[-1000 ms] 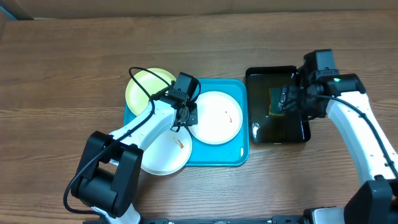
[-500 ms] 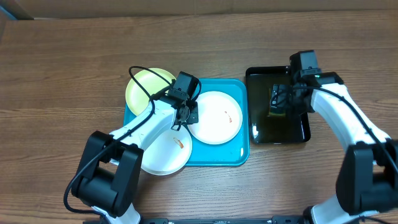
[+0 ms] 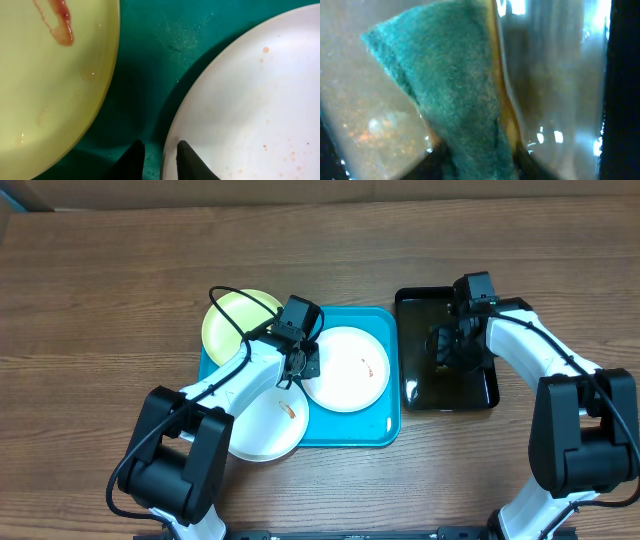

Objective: Clean dirty plates on tray and stack at the side
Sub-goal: 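Reach the right gripper into the black tray toward the sponge, then grasp the green sponge with the right gripper and lift it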

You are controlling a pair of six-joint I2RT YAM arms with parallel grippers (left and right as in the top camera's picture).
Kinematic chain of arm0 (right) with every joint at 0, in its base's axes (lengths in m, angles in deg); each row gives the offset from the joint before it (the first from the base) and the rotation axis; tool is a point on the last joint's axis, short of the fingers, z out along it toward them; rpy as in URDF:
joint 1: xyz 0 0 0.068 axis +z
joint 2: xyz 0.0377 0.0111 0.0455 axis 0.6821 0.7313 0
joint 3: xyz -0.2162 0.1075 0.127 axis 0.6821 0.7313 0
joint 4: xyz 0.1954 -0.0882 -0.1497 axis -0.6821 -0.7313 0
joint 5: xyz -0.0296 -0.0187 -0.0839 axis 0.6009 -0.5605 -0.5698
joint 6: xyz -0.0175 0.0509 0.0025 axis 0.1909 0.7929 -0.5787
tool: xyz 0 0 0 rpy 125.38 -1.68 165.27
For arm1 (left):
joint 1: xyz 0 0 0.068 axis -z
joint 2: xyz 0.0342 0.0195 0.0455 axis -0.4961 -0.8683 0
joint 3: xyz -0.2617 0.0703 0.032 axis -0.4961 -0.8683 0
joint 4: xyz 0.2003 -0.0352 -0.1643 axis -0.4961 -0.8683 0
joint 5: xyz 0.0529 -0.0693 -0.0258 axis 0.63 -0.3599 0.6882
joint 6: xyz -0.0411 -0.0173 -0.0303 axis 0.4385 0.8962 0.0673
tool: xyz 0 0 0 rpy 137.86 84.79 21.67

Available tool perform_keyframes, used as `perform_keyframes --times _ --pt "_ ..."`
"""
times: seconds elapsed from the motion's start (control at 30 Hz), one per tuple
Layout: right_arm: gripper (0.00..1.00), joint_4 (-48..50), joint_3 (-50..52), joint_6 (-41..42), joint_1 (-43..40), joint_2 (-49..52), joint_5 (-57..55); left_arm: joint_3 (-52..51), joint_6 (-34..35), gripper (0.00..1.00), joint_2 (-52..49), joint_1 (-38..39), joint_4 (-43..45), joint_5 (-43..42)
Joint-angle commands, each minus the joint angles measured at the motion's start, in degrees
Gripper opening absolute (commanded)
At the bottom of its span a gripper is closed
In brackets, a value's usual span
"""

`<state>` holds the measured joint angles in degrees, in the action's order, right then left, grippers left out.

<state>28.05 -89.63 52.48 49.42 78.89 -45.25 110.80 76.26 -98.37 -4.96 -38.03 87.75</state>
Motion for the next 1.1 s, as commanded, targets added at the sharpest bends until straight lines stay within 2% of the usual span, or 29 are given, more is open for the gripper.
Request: perform_keyframes --times 0.0,0.03,0.07,0.1,0.13,0.17,0.3,0.37,0.43,0.47,0.5,0.53,0.67,0.7,0.73,0.77,0.93,1.07 --pt "0.15 -0.63 1.05 0.44 0.02 0.55 0.15 0.57 -1.09 0.26 -0.79 0.39 0.24 -0.09" --pt "0.15 -0.74 1.05 0.42 0.02 0.55 0.28 0.57 -1.07 0.27 -0.76 0.39 0.26 -0.09" --pt "0.19 -0.76 1.05 0.42 0.02 0.55 0.68 0.57 -1.09 0.27 -0.79 0.37 0.35 -0.09" --pt "0.42 -0.72 1.05 0.42 0.02 0.55 1.57 0.57 -1.09 0.29 -0.79 0.37 0.39 -0.09" --pt "0.52 -0.7 1.05 0.42 0.02 0.55 2.21 0.57 -1.07 0.29 -0.79 0.37 0.42 -0.11" --pt "0.54 -0.72 1.05 0.42 0.02 0.55 2.75 0.57 -1.07 0.29 -0.79 0.37 0.42 -0.11" --pt "0.55 -1.22 1.53 0.46 0.02 0.55 3.39 0.57 -1.07 0.33 -0.79 0.39 0.42 -0.11" --pt "0.61 -1.36 2.47 0.46 0.02 0.55 4.24 0.57 -1.07 0.35 -0.76 0.37 0.39 -0.11" --pt "0.61 -0.76 3.87 0.46 0.02 0.55 4.44 0.57 -1.07 0.36 -0.79 0.37 0.39 -0.11" --pt "0.58 -0.07 4.66 0.46 0.02 0.55 4.46 0.57 -1.07 0.37 -0.79 0.37 0.39 -0.11" --pt "0.34 0.44 5.33 0.44 0.02 0.55 4.44 0.57 -1.07 0.36 -0.79 0.37 0.39 -0.11" --pt "0.05 0.35 5.49 0.42 0.02 0.55 4.42 0.57 -1.07 0.37 -0.76 0.37 0.39 -0.11" --pt "0.05 -3.48 2.73 0.39 0.0 0.46 4.63 0.57 -1.07 0.37 -0.76 0.37 0.39 -0.11" --pt "0.09 -5.05 1.22 0.33 0.0 0.46 4.61 0.57 -1.07 0.36 -0.79 0.37 0.39 -0.09" --pt "0.23 -6.38 -0.2 0.11 0.0 0.46 4.59 0.57 -1.07 0.36 -0.79 0.37 0.39 -0.11" --pt "0.32 -7.76 -1.66 -0.28 0.0 0.46 4.59 0.57 -1.07 0.37 -0.76 0.37 0.39 -0.09" --pt "0.7 -9.2 -5.22 -0.7 0.0 0.46 2.99 0.57 -1.07 0.37 -0.79 0.37 0.39 -0.11" --pt "0.8 -6.45 -4.07 -0.7 -0.04 0.63 0.07 0.57 -1.07 0.38 -0.79 0.37 0.39 -0.11"
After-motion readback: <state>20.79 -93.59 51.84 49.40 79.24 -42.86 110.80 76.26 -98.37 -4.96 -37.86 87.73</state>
